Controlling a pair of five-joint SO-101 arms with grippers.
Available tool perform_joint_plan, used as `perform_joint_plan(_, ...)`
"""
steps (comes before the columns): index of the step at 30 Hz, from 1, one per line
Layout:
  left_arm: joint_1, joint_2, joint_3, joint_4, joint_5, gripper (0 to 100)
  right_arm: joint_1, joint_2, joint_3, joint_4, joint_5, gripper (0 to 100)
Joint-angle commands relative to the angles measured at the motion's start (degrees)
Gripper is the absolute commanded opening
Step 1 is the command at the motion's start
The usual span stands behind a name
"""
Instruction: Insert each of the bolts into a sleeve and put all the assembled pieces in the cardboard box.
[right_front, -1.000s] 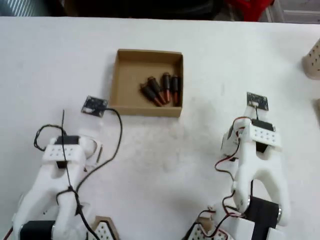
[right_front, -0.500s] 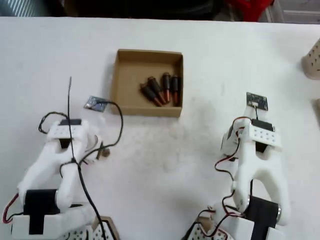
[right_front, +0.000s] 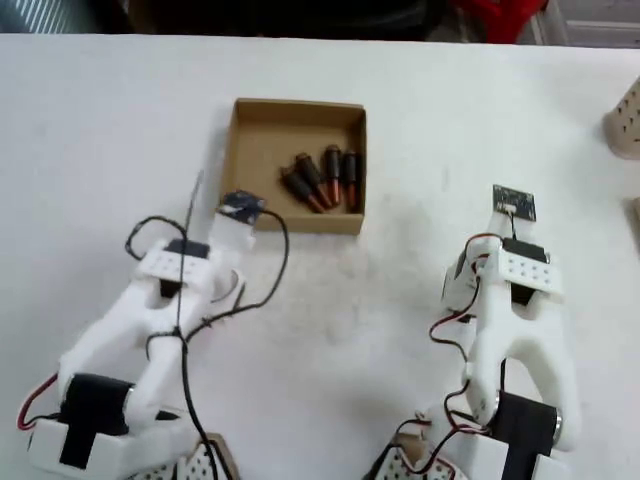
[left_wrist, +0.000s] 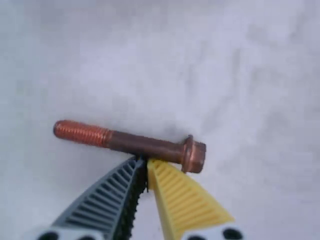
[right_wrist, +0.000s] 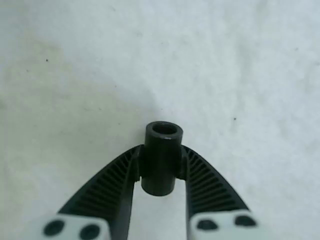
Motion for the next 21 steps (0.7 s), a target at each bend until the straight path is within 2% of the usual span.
perform_joint_plan(1, 4.5, 0.0, -6.1, -0.9, 0.6, 2, 0.4, -1.8, -0.2, -0.5, 0.6, 1.7)
perform_joint_plan(11, 6.4, 0.0, -11.3, -1.4, -1.2, 2, 0.4, -1.8, -0.2, -0.5, 0.6, 1.7)
perform_joint_plan(13, 6.0, 0.1, -12.7, -1.0, -8.5, 2, 0.4, -1.8, -0.2, -0.5, 0.6, 1.7)
perform_joint_plan(18, 2.2, 0.0, -14.2, -1.1, -32.7, 2, 0.4, -1.8, -0.2, -0.6, 0.6, 1.7)
perform_joint_plan(21, -0.2, 0.4, -13.8, -0.9, -43.0, 2, 0.4, -1.8, -0.2, -0.6, 0.6, 1.7)
